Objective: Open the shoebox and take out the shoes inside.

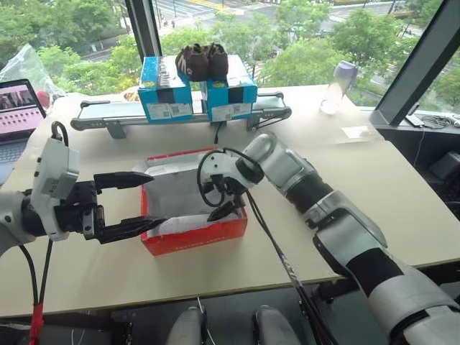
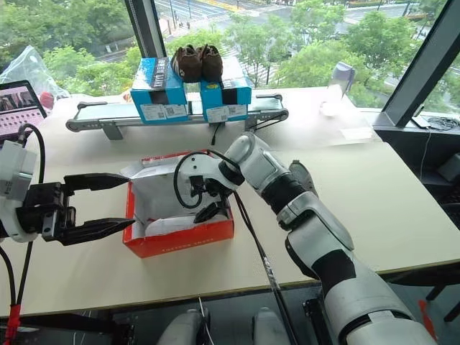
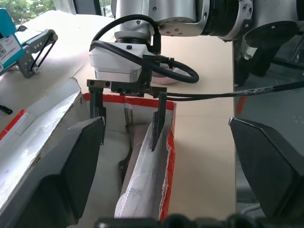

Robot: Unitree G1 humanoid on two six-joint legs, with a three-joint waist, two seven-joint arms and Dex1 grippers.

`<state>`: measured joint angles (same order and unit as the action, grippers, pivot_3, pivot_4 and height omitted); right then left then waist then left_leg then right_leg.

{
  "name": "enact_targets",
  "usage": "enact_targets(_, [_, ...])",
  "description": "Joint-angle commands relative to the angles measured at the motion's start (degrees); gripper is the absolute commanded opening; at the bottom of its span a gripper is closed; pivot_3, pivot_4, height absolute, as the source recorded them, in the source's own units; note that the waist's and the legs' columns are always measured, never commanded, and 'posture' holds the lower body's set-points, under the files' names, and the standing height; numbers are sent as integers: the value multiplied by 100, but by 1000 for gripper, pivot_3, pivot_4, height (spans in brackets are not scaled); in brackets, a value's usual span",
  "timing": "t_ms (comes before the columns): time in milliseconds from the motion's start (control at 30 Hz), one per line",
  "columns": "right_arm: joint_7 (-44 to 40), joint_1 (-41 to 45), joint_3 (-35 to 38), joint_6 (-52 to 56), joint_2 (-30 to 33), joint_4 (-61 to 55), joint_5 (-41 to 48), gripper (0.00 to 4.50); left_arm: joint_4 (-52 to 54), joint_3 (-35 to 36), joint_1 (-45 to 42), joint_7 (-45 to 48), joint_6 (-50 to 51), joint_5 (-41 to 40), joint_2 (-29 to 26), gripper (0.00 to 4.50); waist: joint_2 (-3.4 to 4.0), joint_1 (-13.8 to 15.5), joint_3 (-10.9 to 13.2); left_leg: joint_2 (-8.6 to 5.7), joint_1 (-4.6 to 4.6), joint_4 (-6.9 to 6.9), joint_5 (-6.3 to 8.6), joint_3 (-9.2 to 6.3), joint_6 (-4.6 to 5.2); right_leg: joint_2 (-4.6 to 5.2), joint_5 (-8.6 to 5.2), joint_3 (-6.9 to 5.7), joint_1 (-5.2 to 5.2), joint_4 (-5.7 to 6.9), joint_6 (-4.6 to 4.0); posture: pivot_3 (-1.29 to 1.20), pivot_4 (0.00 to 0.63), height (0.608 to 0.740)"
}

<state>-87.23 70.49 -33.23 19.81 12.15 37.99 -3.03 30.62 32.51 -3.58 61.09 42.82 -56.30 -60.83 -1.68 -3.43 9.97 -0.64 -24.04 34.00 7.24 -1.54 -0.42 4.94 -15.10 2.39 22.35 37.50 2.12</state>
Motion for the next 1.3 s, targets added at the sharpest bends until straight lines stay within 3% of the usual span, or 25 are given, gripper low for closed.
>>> enact_targets(33, [-411, -164, -16, 611, 63, -651, 174, 4470, 12, -14, -106, -21, -55, -14, -41, 4500, 0, 13, 0, 0, -18, 0, -1, 0, 1, 0, 1, -1, 19, 1, 1, 0, 150, 740])
enact_targets(167, [-480, -358, -103, 845, 125, -1014, 170, 4470, 16, 10, -85, -11, -44, -9, -48, 4500, 0, 45, 0, -1, -73, 1, -14, 3, 21, -2, 3, 0, 84, 16, -1, 0, 150, 740])
enact_targets(500, [-345, -439, -255, 830, 126, -1108, 162, 4470, 11, 39, -97, -16, -34, 4, -81, 4500, 0, 84, 0, 17, -79, 1, -12, 11, 18, -21, 2, -1, 88, 6, -4, 0, 150, 740])
enact_targets(633, [-117, -476, -228, 819, 16, -958, 125, 3600, 5, 24, -110, -22, -53, 29, -80, 4500, -1, 82, 0, 26, -78, 1, -11, 15, 17, -31, 4, 0, 87, 3, -7, 0, 150, 740])
enact_targets(800, [-56, -434, -56, 1092, 12, -1146, 243, 1914, -4, 17, -125, 8, -59, 24, -89, 4500, -1, 85, 0, 48, -78, 2, -6, 18, 9, -52, 7, 2, 89, -1, -17, 0, 150, 740])
enact_targets(833, [-44, -431, -21, 1149, 30, -1208, 269, 1340, -12, -2, -138, 12, -67, 29, -86, 4500, -1, 85, 0, 49, -78, 2, -6, 21, 8, -54, 7, 1, 89, 0, -19, 0, 150, 740])
enact_targets(933, [39, -384, 165, 1367, 88, -1444, 403, 501, -51, -93, -210, 40, -103, 52, -76, 4500, 0, 86, 0, 50, -79, 2, -6, 24, 8, -54, 7, 1, 91, 1, -20, 0, 150, 740])
enact_targets(1000, [95, -321, 354, 1612, 147, -1704, 531, 296, -81, -165, -274, 65, -122, 67, -69, 4500, 0, 87, 0, 49, -79, 2, -6, 26, 8, -54, 7, 1, 91, 0, -20, 0, 150, 740])
enact_targets(1300, [547, 389, 1511, 3219, 861, -3047, 1311, 259, -290, -603, -611, 192, -271, 233, 20, 4500, -1, 100, 2, 50, -94, 2, -6, 26, 8, -55, 7, 0, 104, 1, -21, 0, 150, 740])
